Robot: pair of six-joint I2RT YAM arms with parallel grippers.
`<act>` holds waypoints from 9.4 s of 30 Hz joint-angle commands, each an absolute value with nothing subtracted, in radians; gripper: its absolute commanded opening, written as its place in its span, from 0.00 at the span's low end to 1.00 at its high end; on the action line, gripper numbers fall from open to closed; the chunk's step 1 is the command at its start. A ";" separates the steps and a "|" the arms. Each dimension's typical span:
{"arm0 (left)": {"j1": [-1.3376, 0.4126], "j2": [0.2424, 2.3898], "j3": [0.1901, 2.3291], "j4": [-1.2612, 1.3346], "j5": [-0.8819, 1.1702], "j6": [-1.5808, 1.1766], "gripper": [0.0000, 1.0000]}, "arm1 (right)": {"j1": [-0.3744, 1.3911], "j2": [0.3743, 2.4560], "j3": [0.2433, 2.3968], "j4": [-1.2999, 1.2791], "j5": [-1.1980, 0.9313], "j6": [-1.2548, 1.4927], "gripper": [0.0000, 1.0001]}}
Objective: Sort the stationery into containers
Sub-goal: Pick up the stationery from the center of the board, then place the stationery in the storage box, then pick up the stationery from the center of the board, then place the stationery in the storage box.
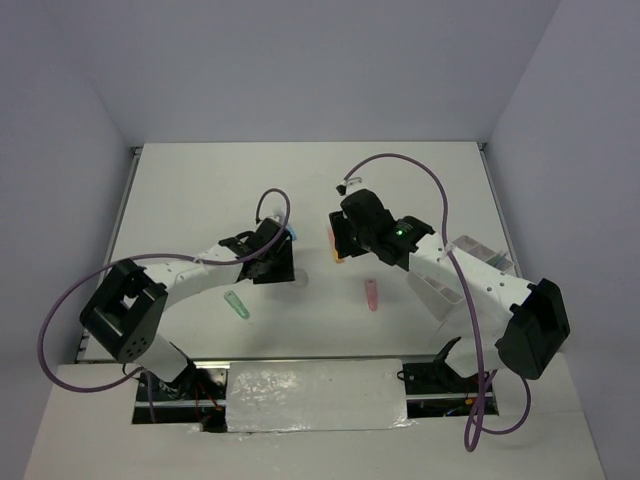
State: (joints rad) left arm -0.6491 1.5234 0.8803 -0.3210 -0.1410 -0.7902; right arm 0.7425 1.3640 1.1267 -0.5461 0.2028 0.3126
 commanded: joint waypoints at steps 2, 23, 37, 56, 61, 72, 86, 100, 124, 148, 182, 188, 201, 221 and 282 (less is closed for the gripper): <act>-0.670 1.560 0.923 -0.267 -0.144 -0.805 0.67 | 0.735 1.331 1.114 -0.525 0.193 0.290 0.54; -0.730 1.639 0.947 -0.290 -0.272 -0.860 0.02 | 0.703 1.292 1.057 -0.448 0.092 0.275 0.54; -0.741 1.105 0.723 0.107 -0.154 -0.844 0.00 | 0.724 1.150 0.994 -0.239 -0.198 0.489 0.70; -0.742 1.054 0.657 0.230 -0.023 -0.850 0.00 | 0.805 1.241 1.043 -0.281 -0.110 0.549 0.56; -0.741 1.058 0.666 0.222 -0.014 -0.845 0.00 | 0.810 1.249 1.025 -0.218 -0.176 0.574 0.27; -0.739 1.074 0.762 0.022 -0.125 -0.831 0.99 | 0.763 1.216 1.038 -0.294 -0.121 0.537 0.00; -0.707 0.994 1.120 -0.762 -0.469 -0.669 0.99 | 0.210 0.988 1.040 -0.730 0.294 0.419 0.00; -0.669 0.939 0.985 -0.761 -0.565 -0.575 0.99 | 0.008 1.121 1.181 -0.913 0.676 0.503 0.00; -0.660 0.943 0.965 -0.716 -0.450 -0.523 0.99 | -0.074 1.104 0.920 -0.690 0.506 0.537 0.03; -0.658 0.950 0.963 -0.710 -0.451 -0.518 0.99 | -0.071 1.054 0.966 -0.681 0.442 0.483 0.52; -0.609 1.259 0.882 -0.805 -0.508 -1.115 0.94 | 0.640 1.218 1.111 -0.575 0.086 0.275 0.76; -0.588 1.331 0.816 -0.736 -0.492 -1.144 0.88 | 0.643 1.164 1.083 -0.557 0.022 0.253 0.76; -0.541 1.440 0.747 -0.618 -0.422 -1.120 0.77 | 0.650 1.132 1.081 -0.534 -0.040 0.247 0.76; -0.541 1.382 0.721 -0.603 -0.382 -1.131 0.00 | 0.652 1.120 1.006 -0.402 -0.143 0.278 0.77; -0.572 0.934 0.833 -0.356 -0.218 -1.290 0.34 | 1.002 1.436 1.037 0.105 -0.018 0.538 0.00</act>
State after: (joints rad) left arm -0.5674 0.9077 0.7826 -0.3729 -0.2279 -1.3552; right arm 0.9970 1.4757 0.9619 0.1806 -0.0425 0.5533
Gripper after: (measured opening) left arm 0.392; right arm 0.231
